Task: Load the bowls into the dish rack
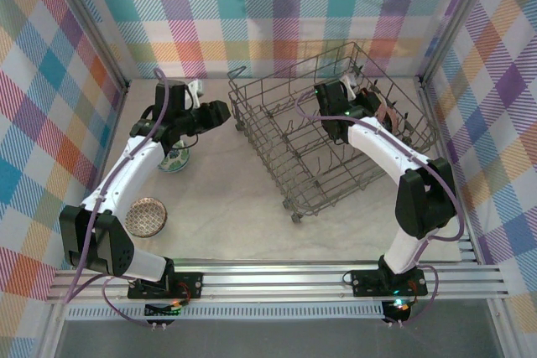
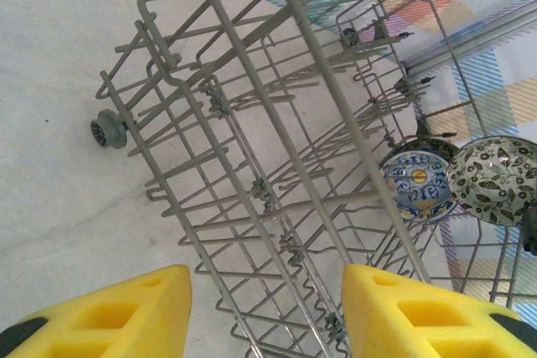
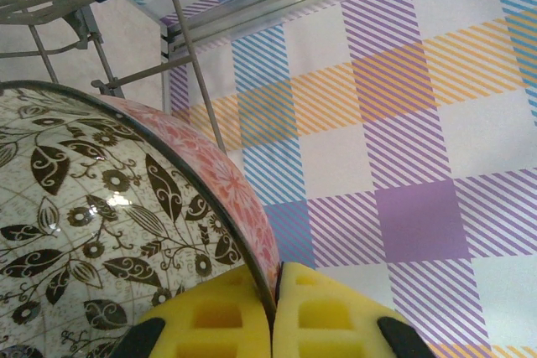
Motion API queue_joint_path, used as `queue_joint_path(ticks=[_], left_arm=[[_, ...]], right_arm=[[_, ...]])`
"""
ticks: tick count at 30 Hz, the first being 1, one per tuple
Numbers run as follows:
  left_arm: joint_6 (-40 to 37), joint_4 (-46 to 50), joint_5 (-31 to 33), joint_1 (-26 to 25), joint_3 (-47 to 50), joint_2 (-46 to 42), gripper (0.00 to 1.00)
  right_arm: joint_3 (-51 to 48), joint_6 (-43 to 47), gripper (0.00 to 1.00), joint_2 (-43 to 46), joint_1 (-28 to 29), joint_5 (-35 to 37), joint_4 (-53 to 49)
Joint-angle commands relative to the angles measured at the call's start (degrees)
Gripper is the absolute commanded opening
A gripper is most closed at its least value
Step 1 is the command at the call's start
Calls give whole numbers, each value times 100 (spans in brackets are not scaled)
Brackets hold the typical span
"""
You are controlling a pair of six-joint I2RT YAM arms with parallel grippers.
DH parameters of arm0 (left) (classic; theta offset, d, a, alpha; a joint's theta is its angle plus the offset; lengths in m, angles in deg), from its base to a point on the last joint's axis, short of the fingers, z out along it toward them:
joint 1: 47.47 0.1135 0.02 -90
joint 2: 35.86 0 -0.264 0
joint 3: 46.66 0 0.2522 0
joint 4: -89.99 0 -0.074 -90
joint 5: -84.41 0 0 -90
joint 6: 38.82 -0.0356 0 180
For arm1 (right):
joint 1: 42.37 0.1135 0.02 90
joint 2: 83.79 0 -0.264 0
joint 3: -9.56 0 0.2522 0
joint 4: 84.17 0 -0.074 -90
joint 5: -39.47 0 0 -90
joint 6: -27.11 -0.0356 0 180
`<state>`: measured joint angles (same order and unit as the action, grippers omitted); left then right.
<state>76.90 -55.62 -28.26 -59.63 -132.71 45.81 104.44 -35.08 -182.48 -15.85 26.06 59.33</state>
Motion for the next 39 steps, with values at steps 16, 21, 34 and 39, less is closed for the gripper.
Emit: queue_joint_path(ticks=[16,21,34,39], left_arm=[[-41,-155,-105,83,219,-371,50],[-56,-151,-138,80,214,-359,50],[-77,-155,-193,83,137,-280,51],[-58,-157,-203,83,130,-247,51]], right_arm=[[916,-3484,7,-697,468,360,-3637],[1404,-5195,7,-1130,458,386,-5445],[2372,-7591,10,-2101,506,690,-7943],[2426,-7646,10,-2283,512,689,-7949]])
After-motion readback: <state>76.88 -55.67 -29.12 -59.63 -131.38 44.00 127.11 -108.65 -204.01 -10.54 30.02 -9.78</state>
